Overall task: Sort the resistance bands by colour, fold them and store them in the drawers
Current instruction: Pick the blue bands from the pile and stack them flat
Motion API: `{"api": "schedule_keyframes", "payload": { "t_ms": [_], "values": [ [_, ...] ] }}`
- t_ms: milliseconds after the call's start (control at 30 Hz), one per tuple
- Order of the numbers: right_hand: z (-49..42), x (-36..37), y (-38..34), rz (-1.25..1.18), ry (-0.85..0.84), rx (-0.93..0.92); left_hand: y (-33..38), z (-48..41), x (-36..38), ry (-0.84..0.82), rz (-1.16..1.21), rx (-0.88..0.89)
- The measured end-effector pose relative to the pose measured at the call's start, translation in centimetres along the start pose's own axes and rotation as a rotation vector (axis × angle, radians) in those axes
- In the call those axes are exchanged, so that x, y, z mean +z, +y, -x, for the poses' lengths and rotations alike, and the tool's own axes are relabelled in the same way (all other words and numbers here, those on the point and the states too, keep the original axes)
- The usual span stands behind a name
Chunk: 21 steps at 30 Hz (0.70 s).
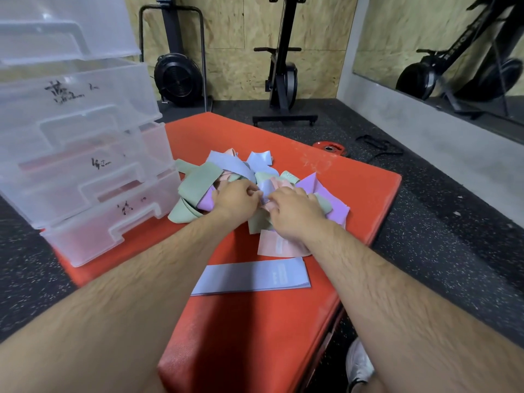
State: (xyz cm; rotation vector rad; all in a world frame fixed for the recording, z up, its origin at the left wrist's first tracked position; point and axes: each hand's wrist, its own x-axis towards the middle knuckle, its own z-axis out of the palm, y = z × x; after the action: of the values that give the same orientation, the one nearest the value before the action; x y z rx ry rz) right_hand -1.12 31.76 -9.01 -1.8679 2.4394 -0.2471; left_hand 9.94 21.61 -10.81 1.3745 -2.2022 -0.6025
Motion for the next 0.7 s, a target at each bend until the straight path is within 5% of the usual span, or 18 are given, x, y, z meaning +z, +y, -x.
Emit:
{"api": "schedule_keyframes", "payload": {
  "t_ms": [167,333,500,700],
  "values": [
    [0.0,-0.4,-0.1,-0.033,0.033,0.013,0.3,0.0,-2.5,0.153,0.148,-0.082],
    [0.3,-0.4,-0.4,-0.011,0.001,0.022,-0.9,0.7,-1.8,-0.016,-0.187,0.058],
    [0.6,-0.3,0.2,-0.002,-0.025,0.008,0.2,-0.1,0.0,-0.043,-0.289,0.018],
    [0.5,-0.8,1.0,-0.033,-0.039,0.007,0.9,0.2,-1.1,0.189,-0.162,0.074]
  ]
}}
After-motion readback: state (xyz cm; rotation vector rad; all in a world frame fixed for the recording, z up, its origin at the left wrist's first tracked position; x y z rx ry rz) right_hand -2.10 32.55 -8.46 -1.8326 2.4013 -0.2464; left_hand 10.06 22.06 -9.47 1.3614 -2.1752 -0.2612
